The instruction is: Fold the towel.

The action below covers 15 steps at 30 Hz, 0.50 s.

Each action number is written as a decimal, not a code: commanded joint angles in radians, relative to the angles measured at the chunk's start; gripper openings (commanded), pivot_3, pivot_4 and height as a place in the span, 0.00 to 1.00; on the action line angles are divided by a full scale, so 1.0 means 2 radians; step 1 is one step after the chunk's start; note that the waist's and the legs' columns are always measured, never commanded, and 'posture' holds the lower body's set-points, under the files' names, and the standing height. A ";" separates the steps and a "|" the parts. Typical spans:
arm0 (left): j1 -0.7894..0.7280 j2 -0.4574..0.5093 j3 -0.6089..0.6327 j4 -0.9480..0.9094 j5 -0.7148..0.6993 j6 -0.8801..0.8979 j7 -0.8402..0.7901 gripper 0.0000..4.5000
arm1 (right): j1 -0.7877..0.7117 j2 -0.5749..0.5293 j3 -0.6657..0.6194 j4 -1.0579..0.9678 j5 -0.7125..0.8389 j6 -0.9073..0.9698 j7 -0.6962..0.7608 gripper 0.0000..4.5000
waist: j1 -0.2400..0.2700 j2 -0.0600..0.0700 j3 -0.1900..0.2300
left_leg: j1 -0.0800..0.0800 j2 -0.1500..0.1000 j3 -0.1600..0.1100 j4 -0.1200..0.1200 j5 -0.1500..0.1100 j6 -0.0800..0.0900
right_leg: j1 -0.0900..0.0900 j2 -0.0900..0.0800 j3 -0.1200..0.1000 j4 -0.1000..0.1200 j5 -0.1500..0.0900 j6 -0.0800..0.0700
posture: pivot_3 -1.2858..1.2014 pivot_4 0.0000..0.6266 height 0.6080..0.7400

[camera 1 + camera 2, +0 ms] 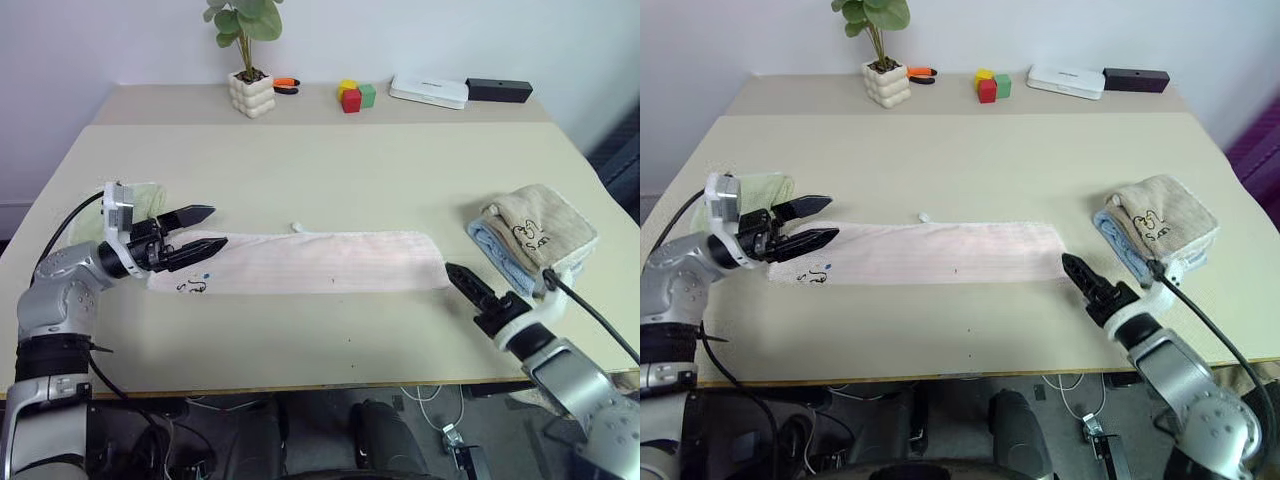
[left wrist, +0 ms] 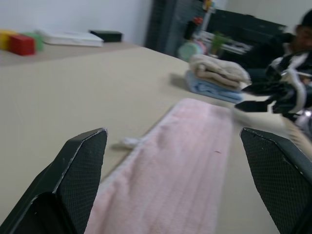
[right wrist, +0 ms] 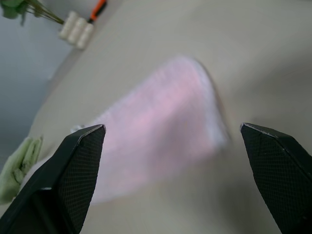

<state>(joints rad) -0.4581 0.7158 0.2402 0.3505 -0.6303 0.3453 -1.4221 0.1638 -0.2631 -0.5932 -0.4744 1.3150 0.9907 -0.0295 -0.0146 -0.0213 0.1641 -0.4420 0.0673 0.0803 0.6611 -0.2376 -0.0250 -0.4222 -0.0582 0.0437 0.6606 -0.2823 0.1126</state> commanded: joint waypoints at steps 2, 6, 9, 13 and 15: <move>-0.011 0.005 -0.010 0.009 0.007 -0.001 -0.022 0.99 | 0.013 0.005 0.015 -0.022 0.048 -0.025 -0.040 1.00 | -0.001 0.000 0.000 | 0.000 0.000 0.000 0.000 0.000 0.000 | 0.000 0.000 0.000 0.000 0.000 0.000 | 0.52 0.24 0.96; -0.007 0.005 -0.011 -0.006 -0.002 0.011 -0.028 0.99 | 0.008 0.010 0.040 -0.009 0.079 -0.044 -0.070 1.00 | 0.000 0.000 0.000 | 0.000 0.000 0.000 0.000 0.000 0.000 | 0.000 0.000 0.000 0.000 0.000 0.000 | 0.52 0.24 0.96; 0.004 0.010 -0.007 -0.023 -0.004 0.014 -0.031 0.99 | -0.009 0.018 0.056 0.011 0.093 -0.064 -0.091 1.00 | 0.000 0.000 0.000 | 0.000 0.000 0.000 0.000 0.000 0.000 | 0.000 0.000 0.000 0.000 0.000 0.000 | 0.52 0.24 0.96; 0.012 0.015 0.002 -0.028 -0.004 0.015 -0.026 0.99 | -0.028 0.009 0.077 0.033 0.067 -0.079 -0.095 1.00 | 0.000 0.000 0.000 | 0.000 0.000 0.000 0.000 0.000 0.000 | 0.000 0.000 0.000 0.000 0.000 0.000 | 0.52 0.24 0.96; 0.020 0.015 0.009 -0.036 -0.007 0.015 -0.020 0.99 | -0.036 0.011 0.086 0.048 0.061 -0.084 -0.105 1.00 | 0.000 0.000 0.000 | 0.000 0.000 0.000 0.000 0.000 0.000 | 0.000 0.000 0.000 0.000 0.000 0.000 | 0.52 0.24 0.96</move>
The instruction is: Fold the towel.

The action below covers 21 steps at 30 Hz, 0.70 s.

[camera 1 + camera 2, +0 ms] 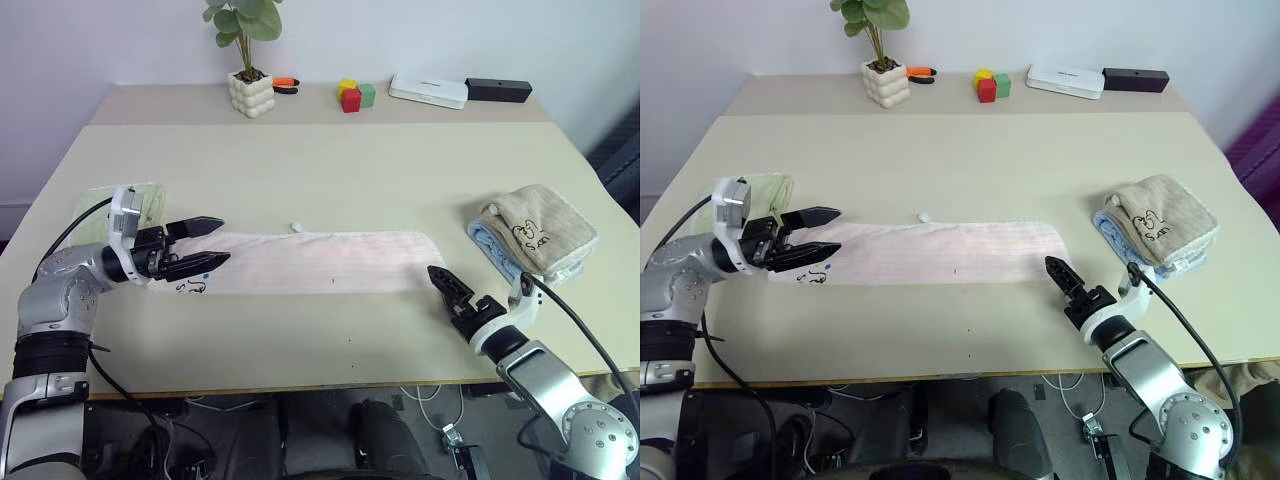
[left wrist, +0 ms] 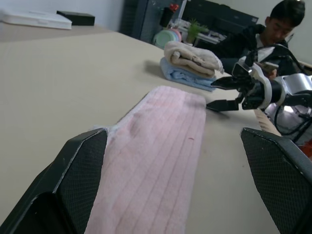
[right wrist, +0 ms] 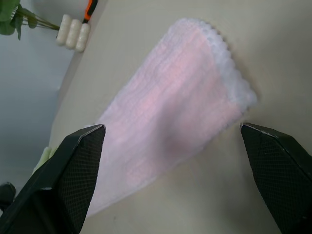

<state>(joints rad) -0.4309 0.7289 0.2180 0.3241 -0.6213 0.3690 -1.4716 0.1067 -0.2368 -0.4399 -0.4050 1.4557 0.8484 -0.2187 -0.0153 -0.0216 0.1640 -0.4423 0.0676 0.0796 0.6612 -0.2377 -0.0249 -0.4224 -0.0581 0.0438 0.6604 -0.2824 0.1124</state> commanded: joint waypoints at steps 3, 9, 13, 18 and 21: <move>0.020 0.007 0.029 -0.041 -0.017 0.005 0.017 0.99 | -0.014 0.005 0.021 0.024 -0.013 -0.020 -0.024 1.00 | -0.001 0.000 0.000 | 0.000 0.000 0.000 0.000 0.000 0.000 | 0.000 0.000 0.000 0.000 0.000 0.000 | 0.52 0.24 0.96; 0.043 0.003 0.038 -0.063 -0.022 0.002 0.032 1.00 | -0.038 0.013 0.035 0.056 -0.029 -0.039 -0.037 0.88 | -0.001 -0.003 -0.002 | 0.000 0.000 0.000 0.000 0.000 0.000 | 0.000 0.000 0.000 0.000 0.000 0.000 | 0.52 0.24 0.96; 0.049 0.003 0.042 -0.071 -0.025 0.002 0.039 1.00 | -0.056 0.012 0.037 0.069 -0.042 -0.048 -0.032 0.48 | -0.001 -0.003 -0.002 | 0.000 0.000 0.000 0.000 0.000 0.000 | 0.000 0.000 0.000 0.000 0.000 -0.001 | 0.52 0.24 0.96; 0.054 0.004 0.045 -0.072 -0.026 0.002 0.042 1.00 | -0.066 0.006 0.038 0.074 -0.056 -0.053 -0.023 0.01 | -0.001 -0.005 -0.003 | 0.000 0.000 0.000 0.000 0.000 0.000 | 0.000 0.000 0.000 0.000 0.000 -0.001 | 0.52 0.24 0.96; 0.055 0.003 0.045 -0.071 -0.027 0.002 0.043 1.00 | -0.070 -0.004 0.047 0.061 -0.078 -0.050 -0.014 0.01 | 0.000 -0.006 -0.003 | 0.000 0.000 0.000 0.000 0.000 0.000 | 0.001 0.000 0.000 0.000 0.000 -0.001 | 0.52 0.24 0.96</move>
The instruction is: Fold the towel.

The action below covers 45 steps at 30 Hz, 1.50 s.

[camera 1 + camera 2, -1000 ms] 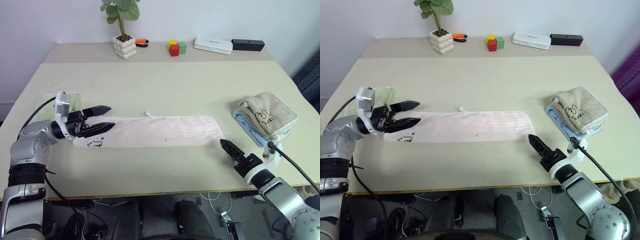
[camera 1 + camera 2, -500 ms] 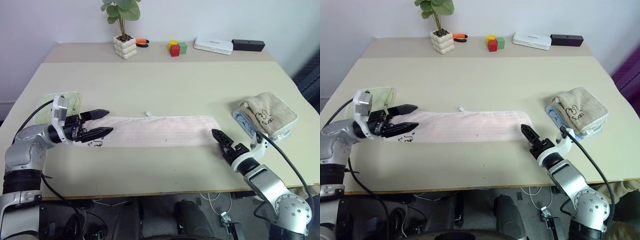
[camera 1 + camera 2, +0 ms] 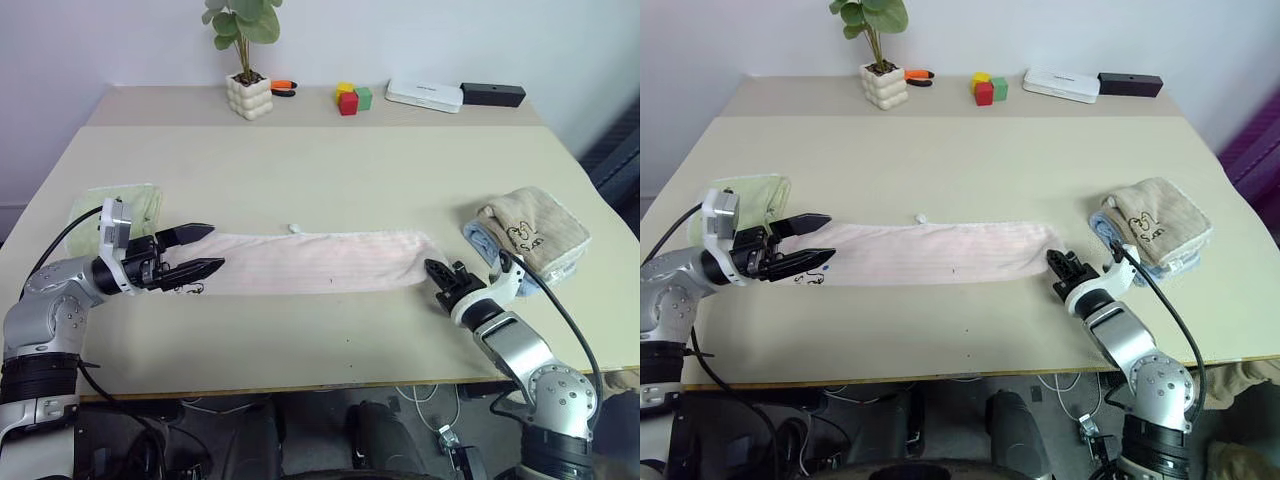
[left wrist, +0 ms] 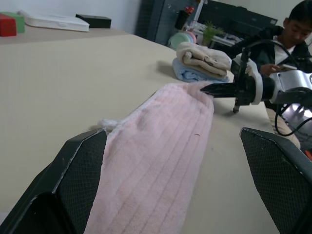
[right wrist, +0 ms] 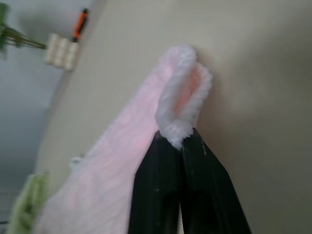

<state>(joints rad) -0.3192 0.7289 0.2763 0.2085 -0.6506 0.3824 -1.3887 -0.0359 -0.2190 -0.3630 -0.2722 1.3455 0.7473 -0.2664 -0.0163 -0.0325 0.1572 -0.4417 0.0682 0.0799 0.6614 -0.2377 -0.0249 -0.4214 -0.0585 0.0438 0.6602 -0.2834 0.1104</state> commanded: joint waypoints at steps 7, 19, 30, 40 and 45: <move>0.003 0.005 0.023 -0.001 -0.008 -0.012 -0.002 1.00 | 0.003 -0.135 -0.007 -0.009 -0.077 0.020 0.118 0.01 | 0.003 0.001 0.001 | 0.000 -0.001 0.001 0.000 0.000 0.000 | 0.000 -0.001 0.000 -0.001 0.000 0.000 | 0.52 0.24 0.96; -0.009 0.012 0.023 0.021 -0.003 -0.030 -0.005 1.00 | -0.064 -0.189 0.066 -0.078 -0.147 0.029 0.226 0.01 | 0.002 0.002 0.001 | 0.000 0.000 0.000 0.000 0.000 0.001 | -0.001 0.000 0.000 -0.001 0.001 0.001 | 0.52 0.24 0.96; 0.031 0.024 0.038 -0.034 -0.020 -0.012 0.001 1.00 | -0.131 -0.178 0.159 -0.092 -0.176 0.075 0.281 0.01 | 0.001 0.002 0.001 | -0.001 0.000 0.000 0.000 0.000 0.001 | -0.001 0.000 0.000 -0.001 0.000 0.000 | 0.52 0.24 0.96; 0.122 0.017 0.075 -0.143 -0.059 0.024 0.051 1.00 | -0.149 -0.113 0.212 -0.022 -0.222 0.086 0.314 0.01 | 0.003 0.002 0.001 | -0.001 0.000 0.001 0.000 0.000 0.000 | -0.001 -0.001 0.000 -0.001 0.000 0.000 | 0.52 0.24 0.96; 0.150 0.013 0.083 -0.168 -0.068 0.028 0.068 1.00 | -0.177 -0.078 0.231 -0.011 -0.237 0.091 0.319 0.01 | 0.000 0.002 0.001 | -0.001 0.000 0.001 0.000 0.000 0.000 | -0.001 0.000 0.000 0.000 0.000 0.000 | 0.52 0.24 0.96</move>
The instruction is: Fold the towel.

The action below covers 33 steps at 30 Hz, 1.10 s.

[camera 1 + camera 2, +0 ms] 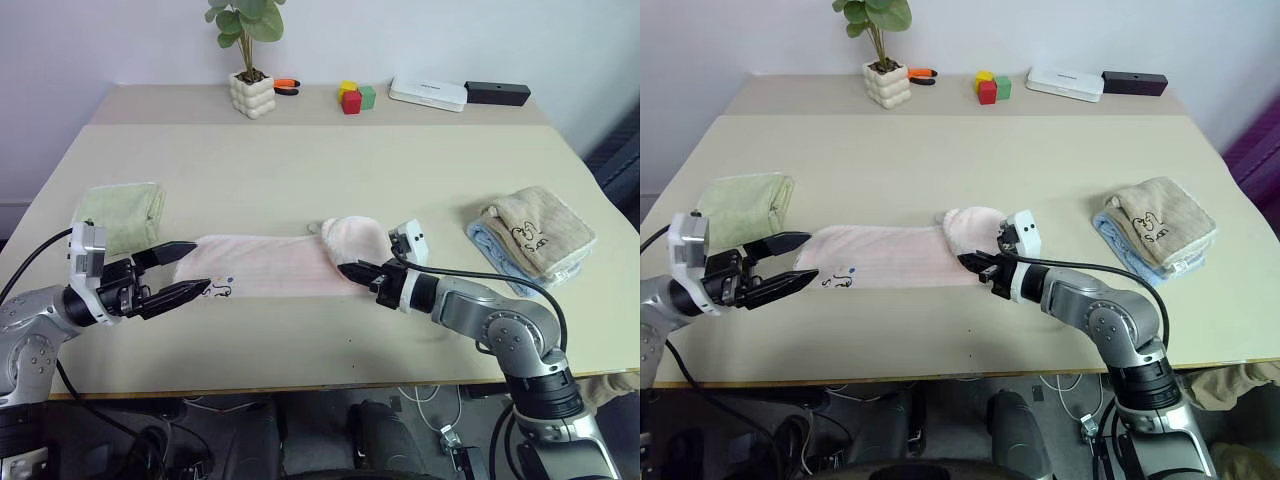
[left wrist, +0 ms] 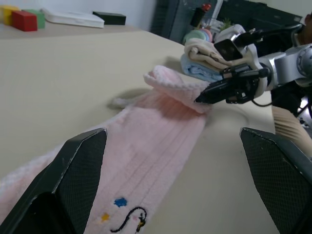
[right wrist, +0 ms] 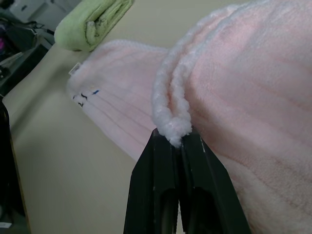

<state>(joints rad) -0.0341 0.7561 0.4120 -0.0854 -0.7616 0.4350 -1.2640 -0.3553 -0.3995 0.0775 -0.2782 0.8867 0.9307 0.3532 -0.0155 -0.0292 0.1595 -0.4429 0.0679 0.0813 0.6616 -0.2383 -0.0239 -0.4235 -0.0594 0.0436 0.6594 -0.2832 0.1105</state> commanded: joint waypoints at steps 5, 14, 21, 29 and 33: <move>0.013 0.006 0.018 -0.025 -0.015 0.000 0.009 1.00 | -0.021 0.028 0.027 -0.001 -0.023 0.008 0.023 0.01 | 0.002 0.000 0.000 | 0.000 0.000 0.000 0.000 0.000 0.000 | 0.000 0.000 0.000 0.000 0.000 0.000 | 0.52 0.24 0.96; 0.012 0.008 0.013 -0.027 -0.018 0.000 0.012 1.00 | -0.022 0.052 0.055 0.012 -0.063 0.005 0.040 0.01 | 0.000 0.000 0.000 | 0.000 0.000 0.000 0.000 0.000 0.000 | 0.000 0.000 0.000 0.000 0.000 0.000 | 0.52 0.24 0.96; 0.006 0.008 0.010 -0.027 -0.016 -0.001 0.013 1.00 | -0.024 0.079 0.056 0.035 -0.092 -0.002 0.043 0.01 | 0.000 0.000 0.000 | 0.000 0.000 0.000 0.000 0.000 0.000 | 0.000 0.000 0.000 0.000 0.000 -0.001 | 0.52 0.24 0.96; -0.004 0.006 0.004 -0.021 -0.013 -0.002 0.014 1.00 | -0.030 0.065 0.069 0.023 -0.105 0.008 0.072 0.77 | 0.000 0.000 0.000 | 0.000 0.000 0.000 0.000 0.000 0.000 | 0.000 0.000 0.000 0.000 0.000 -0.001 | 0.52 0.24 0.96; -0.011 0.005 -0.001 -0.016 -0.012 -0.001 0.012 1.00 | -0.051 0.026 0.053 -0.001 -0.086 0.008 0.131 0.99 | 0.001 0.000 0.000 | 0.000 0.000 0.000 0.000 0.000 0.000 | 0.000 0.000 0.000 0.000 0.000 -0.001 | 0.52 0.24 0.96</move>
<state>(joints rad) -0.0453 0.7626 0.4059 -0.1145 -0.7761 0.4361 -1.2367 -0.4248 -0.3274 0.2218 -0.2173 0.6855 0.9531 0.5656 -0.0135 -0.0288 0.1597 -0.4430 0.0676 0.0821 0.6613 -0.2383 -0.0240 -0.4239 -0.0599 0.0435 0.6592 -0.2838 0.1095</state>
